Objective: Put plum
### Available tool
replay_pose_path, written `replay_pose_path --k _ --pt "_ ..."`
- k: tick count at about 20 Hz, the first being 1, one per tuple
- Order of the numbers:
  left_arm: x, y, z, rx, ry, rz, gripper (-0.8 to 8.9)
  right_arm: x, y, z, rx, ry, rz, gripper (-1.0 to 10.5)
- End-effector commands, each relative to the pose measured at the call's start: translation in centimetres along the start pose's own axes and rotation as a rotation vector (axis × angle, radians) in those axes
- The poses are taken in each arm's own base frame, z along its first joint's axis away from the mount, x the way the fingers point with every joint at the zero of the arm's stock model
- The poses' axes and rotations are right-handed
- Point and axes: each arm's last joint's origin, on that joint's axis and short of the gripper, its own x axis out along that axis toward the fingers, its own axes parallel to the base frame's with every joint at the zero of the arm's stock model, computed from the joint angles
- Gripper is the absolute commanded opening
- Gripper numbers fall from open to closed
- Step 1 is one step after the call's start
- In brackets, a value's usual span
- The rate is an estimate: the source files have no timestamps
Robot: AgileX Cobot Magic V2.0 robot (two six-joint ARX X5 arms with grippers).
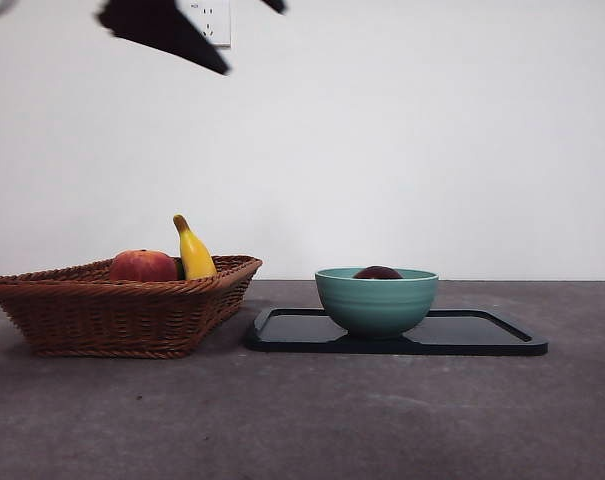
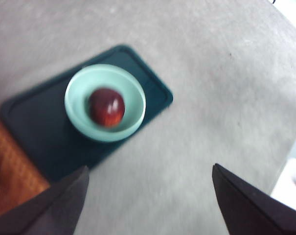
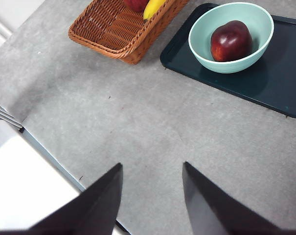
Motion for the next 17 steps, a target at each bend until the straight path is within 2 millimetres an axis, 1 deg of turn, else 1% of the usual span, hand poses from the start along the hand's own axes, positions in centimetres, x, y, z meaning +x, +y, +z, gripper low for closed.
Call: replay_pose_path --k 1,3,5,8,11,14,17 --pt "2.8 0.2 2.2 0.026 0.001 0.001 4.07 -0.1 0.1 0.2 -0.015 -0.007 0.009 2.0" --pt "5.1 0.6 3.6 0.046 -0.017 0.023 4.07 -0.1 0.1 0.2 -0.013 -0.006 0.009 2.0" --pt "7.5 0.9 4.6 0.06 -0.028 0.036 4.06 -0.1 0.1 0.2 -0.007 -0.001 0.009 2.0" --pt "11.2 1.7 5.0 0.077 -0.013 0.05 4.06 -0.1 0.1 0.1 -0.003 0.008 0.008 2.0" --pt "14.4 2.4 4.7 0.101 0.015 0.076 4.06 -0.1 0.1 0.1 -0.002 0.009 0.008 2.0" --pt "17.5 2.9 3.7 0.109 0.04 0.086 4.06 -0.1 0.1 0.0 0.002 0.018 0.006 2.0" --pt "19.8 3.2 2.6 0.134 0.075 0.101 4.05 -0.1 0.1 -0.2 0.007 0.033 0.004 2.0"
